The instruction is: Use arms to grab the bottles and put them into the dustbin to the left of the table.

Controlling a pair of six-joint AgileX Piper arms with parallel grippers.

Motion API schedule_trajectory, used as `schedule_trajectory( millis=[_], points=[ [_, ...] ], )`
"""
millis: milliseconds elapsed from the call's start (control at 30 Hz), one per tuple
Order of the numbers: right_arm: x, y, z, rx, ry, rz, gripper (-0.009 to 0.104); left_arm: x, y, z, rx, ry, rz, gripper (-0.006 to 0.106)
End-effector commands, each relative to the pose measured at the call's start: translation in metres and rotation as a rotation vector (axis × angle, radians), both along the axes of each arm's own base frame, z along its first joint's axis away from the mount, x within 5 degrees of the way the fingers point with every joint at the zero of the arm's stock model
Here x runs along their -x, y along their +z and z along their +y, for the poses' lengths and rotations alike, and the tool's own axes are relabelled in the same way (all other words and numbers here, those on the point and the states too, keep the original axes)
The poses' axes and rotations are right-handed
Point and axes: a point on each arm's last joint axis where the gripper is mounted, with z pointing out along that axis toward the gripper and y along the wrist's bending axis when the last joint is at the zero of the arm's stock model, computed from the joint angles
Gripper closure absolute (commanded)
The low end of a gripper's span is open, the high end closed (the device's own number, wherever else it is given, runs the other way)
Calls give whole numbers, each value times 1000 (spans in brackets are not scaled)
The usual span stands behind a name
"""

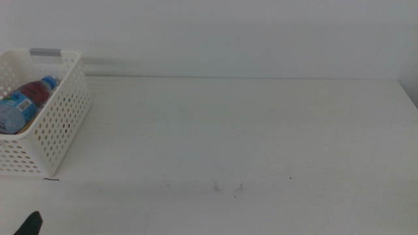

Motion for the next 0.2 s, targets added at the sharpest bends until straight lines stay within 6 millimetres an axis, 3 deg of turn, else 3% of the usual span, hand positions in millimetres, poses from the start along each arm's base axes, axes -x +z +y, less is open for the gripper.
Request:
schedule_trajectory(
  millis=[0, 167],
  points=[
    [0, 0, -1, 21, -5, -13, 3, 0, 1, 0, 5, 9, -12, 7],
    [0, 0, -1, 21, -5, -13, 3, 0, 1, 1, 5, 10, -12, 7]
  ],
)
